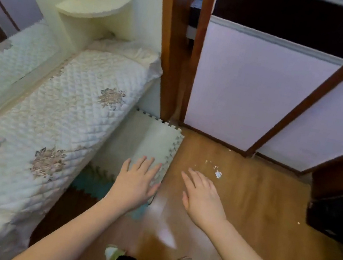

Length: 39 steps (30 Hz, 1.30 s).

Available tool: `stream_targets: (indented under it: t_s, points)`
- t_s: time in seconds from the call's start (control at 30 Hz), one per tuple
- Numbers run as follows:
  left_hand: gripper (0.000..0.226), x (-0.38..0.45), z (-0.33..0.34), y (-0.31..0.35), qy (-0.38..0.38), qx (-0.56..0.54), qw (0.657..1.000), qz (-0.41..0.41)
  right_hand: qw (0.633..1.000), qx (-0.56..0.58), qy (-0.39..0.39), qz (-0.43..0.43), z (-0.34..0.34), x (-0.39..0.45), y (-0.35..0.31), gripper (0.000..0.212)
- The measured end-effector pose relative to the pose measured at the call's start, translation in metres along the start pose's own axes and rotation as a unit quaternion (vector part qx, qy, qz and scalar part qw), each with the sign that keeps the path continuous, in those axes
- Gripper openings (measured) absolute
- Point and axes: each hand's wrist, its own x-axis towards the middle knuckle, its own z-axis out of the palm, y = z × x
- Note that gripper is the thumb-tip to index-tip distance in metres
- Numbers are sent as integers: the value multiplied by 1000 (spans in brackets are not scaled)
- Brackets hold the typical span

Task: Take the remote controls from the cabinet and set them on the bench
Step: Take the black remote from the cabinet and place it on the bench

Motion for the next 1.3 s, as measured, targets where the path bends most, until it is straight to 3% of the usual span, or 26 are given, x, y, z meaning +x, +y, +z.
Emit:
stream_targets:
  t_s: [0.27, 0.5, 0.67, 0.8, 1.0, 1.3]
  points:
    - [60, 61, -22, 149, -2, 59, 986, 153, 985, 30, 14, 169, -26, -75, 125, 52]
    - [65, 122, -34, 243, -11, 104, 951, 291, 948, 64, 86, 299, -55, -117, 189, 55]
    - [64, 164, -42, 303, 11, 99, 920, 378, 922, 40, 96, 372, -70, -126, 232, 56]
    - [63, 214, -49, 336, -32, 73, 909, 408, 904, 28, 92, 417, -81, -111, 267, 56]
    - [70, 286, -81, 362, -8, 72, 888, 454, 887, 9, 62, 458, -91, -74, 305, 56]
    - [71, 350, -99, 439, 1, 82, 850, 521, 832, 0, 95, 547, -115, -67, 366, 51]
